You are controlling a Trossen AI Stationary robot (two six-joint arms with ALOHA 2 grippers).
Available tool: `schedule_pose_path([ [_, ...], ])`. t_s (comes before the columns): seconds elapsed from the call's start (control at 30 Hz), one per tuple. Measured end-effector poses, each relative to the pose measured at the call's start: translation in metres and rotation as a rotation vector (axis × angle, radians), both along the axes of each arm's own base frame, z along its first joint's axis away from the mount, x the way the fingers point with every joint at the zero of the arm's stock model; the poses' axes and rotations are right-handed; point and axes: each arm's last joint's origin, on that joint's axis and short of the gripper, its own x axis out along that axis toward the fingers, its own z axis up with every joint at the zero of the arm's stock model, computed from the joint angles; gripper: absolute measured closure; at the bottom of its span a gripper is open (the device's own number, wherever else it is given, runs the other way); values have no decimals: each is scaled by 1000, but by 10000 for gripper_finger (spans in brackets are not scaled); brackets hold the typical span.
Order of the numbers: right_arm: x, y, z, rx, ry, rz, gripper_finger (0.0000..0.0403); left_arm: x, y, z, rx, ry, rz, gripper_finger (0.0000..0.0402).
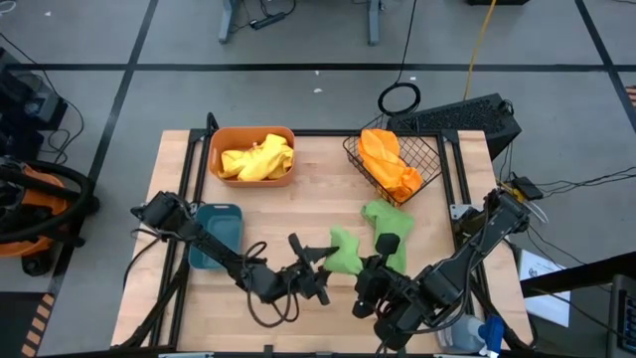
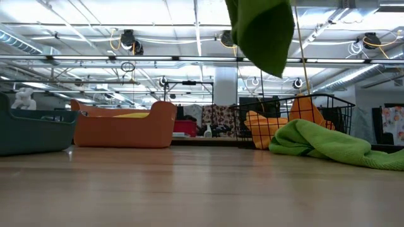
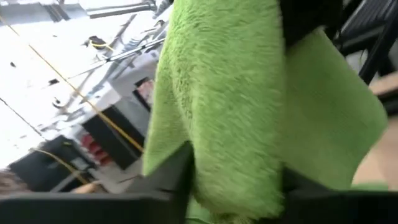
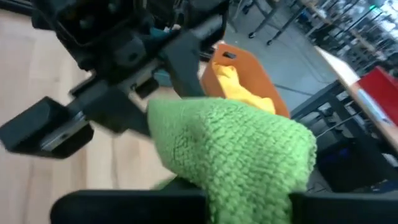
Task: Sort microfiber towel by color & place in baskets
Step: Put the left green microfiber towel into the blue bin
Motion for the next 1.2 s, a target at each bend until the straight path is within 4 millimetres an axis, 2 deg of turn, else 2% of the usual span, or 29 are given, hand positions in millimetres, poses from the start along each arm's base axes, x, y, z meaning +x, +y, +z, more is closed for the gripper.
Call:
schedule_pose_path([
  [0.07,1,1,-2,20,11,9,391,-4,-5,0,50,36,47,347],
  [0.13,2,3,-5,45,40,29,384,-9,-10,2,97,69,87,383],
  [0.27,2,6,-9,103,98,73,351,-25,-21,19,94,64,91,381],
  [0.4,-2,14,-11,102,125,118,299,-50,-39,37,52,57,7,392],
  [0.5,-4,22,-9,107,101,153,256,-63,-41,47,7,93,-25,394],
  [0.63,-9,37,-4,94,43,204,200,-75,-32,46,-66,198,-58,394],
  [0.7,-13,42,-3,82,24,214,174,-80,-22,47,-159,252,-121,394],
  [0.83,-22,50,-2,50,-5,218,131,-80,-2,46,-374,359,-231,394],
  [0.9,-21,52,-3,46,-9,221,115,-77,3,44,-428,378,-246,394],
  [1.0,-15,57,-13,17,11,233,99,-75,7,42,-445,406,-257,392],
  [1.2,17,65,-49,-94,71,245,86,-68,18,38,-504,417,-226,390],
])
